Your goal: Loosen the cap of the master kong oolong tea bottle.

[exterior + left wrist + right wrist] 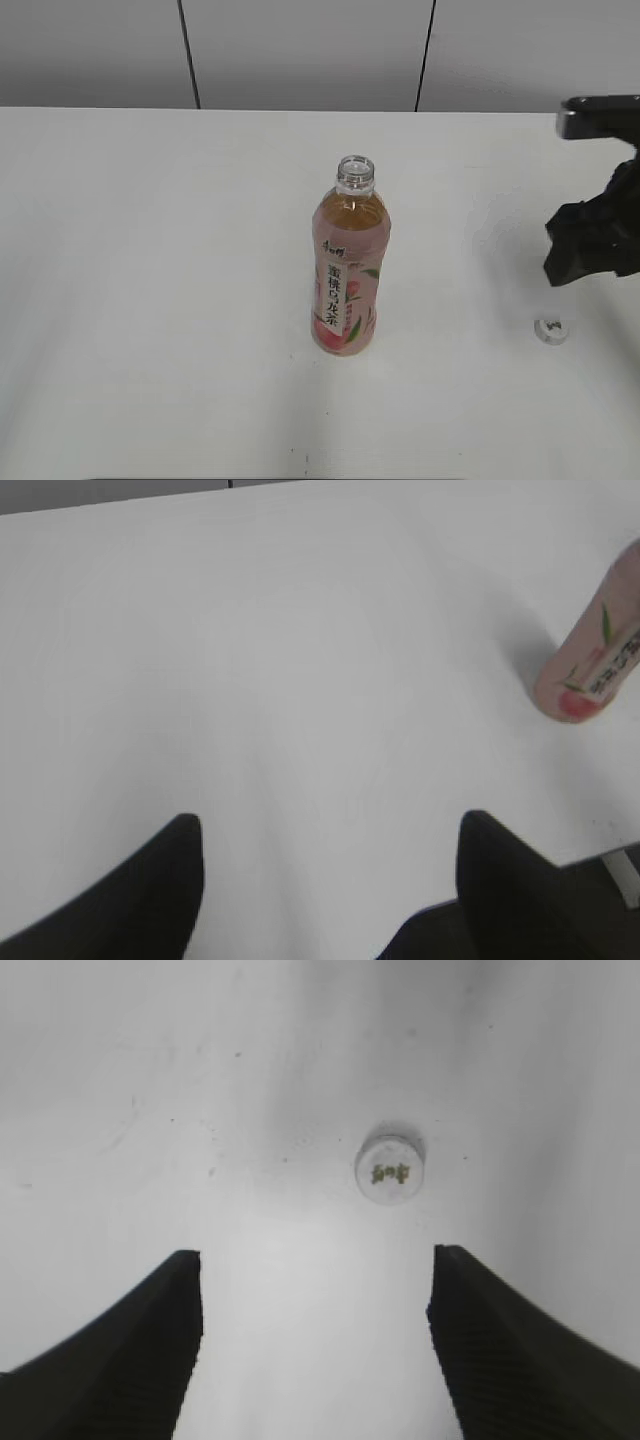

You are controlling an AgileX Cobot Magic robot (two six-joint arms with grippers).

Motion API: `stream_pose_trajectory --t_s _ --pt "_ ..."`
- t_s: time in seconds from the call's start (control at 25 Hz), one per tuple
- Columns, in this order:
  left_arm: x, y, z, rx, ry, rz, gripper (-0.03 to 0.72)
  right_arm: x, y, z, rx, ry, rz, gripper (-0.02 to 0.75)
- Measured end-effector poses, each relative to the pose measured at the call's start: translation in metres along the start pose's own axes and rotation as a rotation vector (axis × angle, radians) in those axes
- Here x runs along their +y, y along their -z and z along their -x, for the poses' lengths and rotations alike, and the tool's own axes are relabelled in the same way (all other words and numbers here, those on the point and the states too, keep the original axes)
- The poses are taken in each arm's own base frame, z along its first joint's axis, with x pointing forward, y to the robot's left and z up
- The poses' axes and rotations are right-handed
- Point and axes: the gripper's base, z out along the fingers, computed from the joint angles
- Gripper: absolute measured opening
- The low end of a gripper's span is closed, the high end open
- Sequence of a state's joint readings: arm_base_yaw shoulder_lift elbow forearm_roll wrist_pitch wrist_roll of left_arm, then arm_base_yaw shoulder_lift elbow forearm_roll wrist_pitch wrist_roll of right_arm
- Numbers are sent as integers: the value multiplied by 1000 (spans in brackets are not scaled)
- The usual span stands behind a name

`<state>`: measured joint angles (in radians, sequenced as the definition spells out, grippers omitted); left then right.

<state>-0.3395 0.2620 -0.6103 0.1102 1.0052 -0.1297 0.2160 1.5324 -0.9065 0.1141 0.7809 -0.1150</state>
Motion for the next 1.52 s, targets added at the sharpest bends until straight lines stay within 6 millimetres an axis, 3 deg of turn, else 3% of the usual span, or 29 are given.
stream_pose_trajectory --t_s 0.12,0.28,0.48,0.68,0.92,1.32,1.52 --pt "0 -2 -16 17 -19 -12 465 1 34 -10 -44 33 -23 534" --pt "0 7 -20 -36 -45 -26 461 5 78 -32 -95 46 -31 534" --pt "1 18 -26 -108 -48 -32 461 10 119 -81 -157 56 -33 534" --pt "2 30 -35 -194 -53 -42 455 12 124 -142 -220 63 -38 534" --pt "2 30 -35 -192 -59 -47 431 12 116 -196 -344 76 -61 534" --pt "1 30 -35 -192 -59 -48 407 14 137 -254 -766 117 -114 484" --pt "1 30 -35 -193 -60 -51 406 13 138 -260 -804 112 -128 481"
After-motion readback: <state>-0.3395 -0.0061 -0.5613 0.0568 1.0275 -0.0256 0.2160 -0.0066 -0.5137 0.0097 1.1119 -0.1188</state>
